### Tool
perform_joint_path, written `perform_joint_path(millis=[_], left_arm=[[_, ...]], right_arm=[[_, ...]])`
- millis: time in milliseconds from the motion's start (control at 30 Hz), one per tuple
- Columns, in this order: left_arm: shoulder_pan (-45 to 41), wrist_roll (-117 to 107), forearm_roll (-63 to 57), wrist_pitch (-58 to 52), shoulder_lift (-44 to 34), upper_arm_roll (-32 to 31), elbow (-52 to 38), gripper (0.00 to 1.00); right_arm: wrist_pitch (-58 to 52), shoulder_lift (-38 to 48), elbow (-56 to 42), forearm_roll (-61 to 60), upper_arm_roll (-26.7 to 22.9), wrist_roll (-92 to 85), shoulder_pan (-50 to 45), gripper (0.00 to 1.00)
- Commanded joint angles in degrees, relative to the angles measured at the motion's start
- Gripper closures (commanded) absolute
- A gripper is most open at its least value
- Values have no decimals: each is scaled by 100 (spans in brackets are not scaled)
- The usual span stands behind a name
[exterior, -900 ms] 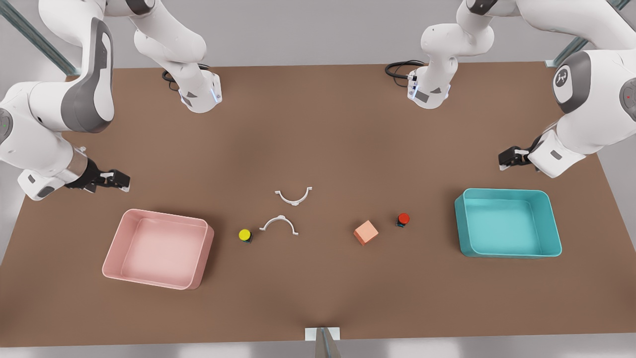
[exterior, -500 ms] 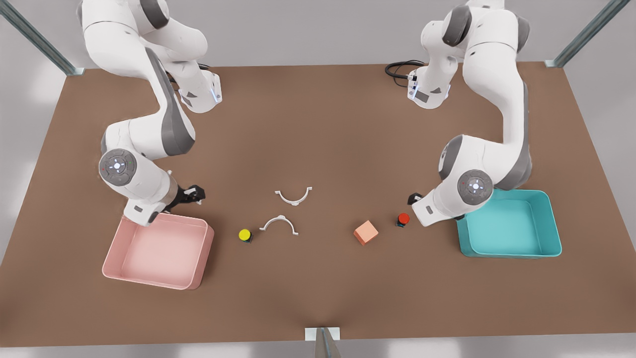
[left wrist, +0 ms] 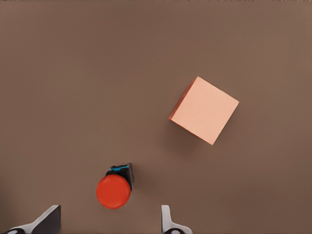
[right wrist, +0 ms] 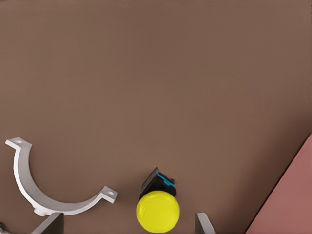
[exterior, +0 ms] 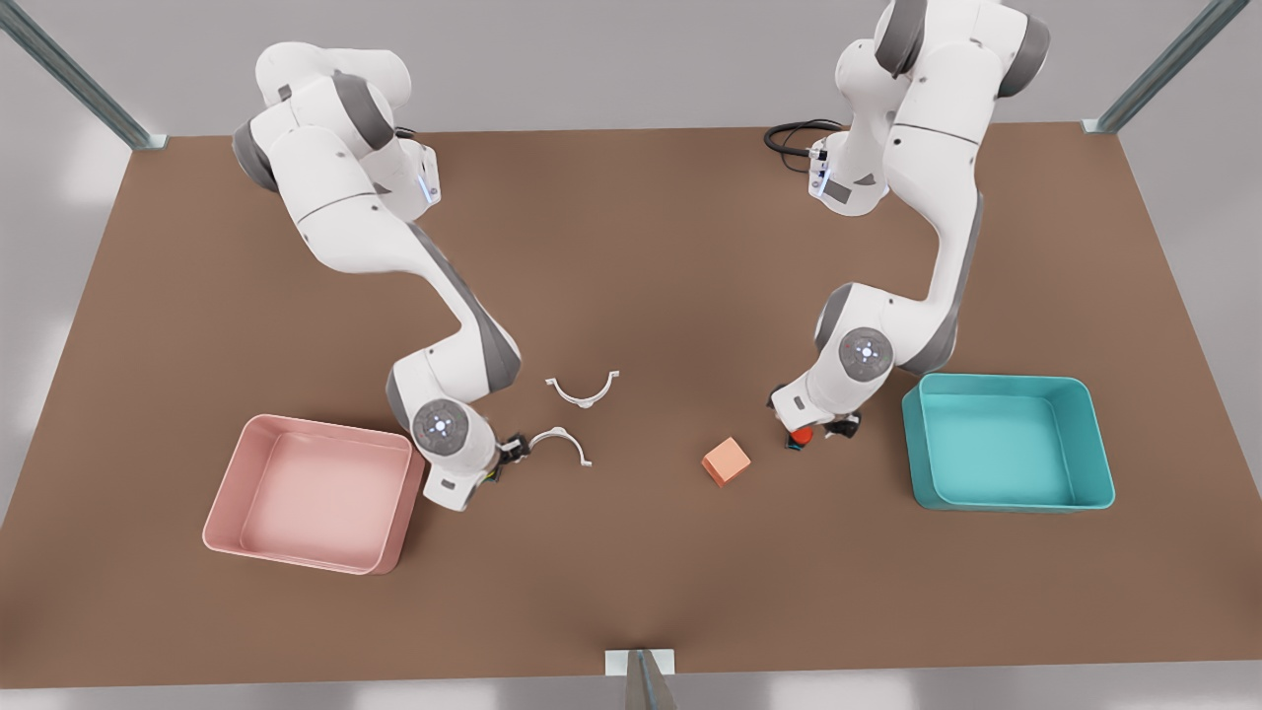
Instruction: Place the red button in the blue storage box with the left arm, and place the yellow button in the pink storage box with the right arm
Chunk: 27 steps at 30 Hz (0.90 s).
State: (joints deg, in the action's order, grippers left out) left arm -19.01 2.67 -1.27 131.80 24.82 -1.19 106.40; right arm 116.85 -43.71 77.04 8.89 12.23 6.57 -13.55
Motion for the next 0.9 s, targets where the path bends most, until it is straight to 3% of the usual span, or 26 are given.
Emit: perform_joint_path(millis=[0, 100, 167, 633, 700, 733, 800, 867], left_arm=[[3, -21, -14, 803, 23, 5, 65, 0], [3, -21, -14, 952, 234, 5, 100, 0], [21, -21, -14, 961, 313, 14, 100, 0], [47, -21, -14, 1778, 726, 40, 671, 0], [91, -12, -14, 1858, 761, 40, 654, 0], [91, 14, -22, 1858, 761, 40, 654, 6], [91, 14, -14, 1849, 735, 40, 663, 20], [91, 14, -14, 1849, 726, 40, 663, 23]], right_arm=[[576, -76, 39, 17, -10, 679, 98, 0], [839, -59, 522, 8, 43, 723, 142, 0], [1076, -50, 856, 17, 491, 696, 608, 0], [1824, -121, 1375, 34, 456, 714, 652, 0], [1824, -121, 1366, 34, 456, 714, 661, 23], [1824, -121, 1375, 34, 456, 714, 661, 31], [1824, -121, 1375, 34, 456, 705, 678, 38], [1824, -121, 1375, 34, 456, 679, 687, 43]])
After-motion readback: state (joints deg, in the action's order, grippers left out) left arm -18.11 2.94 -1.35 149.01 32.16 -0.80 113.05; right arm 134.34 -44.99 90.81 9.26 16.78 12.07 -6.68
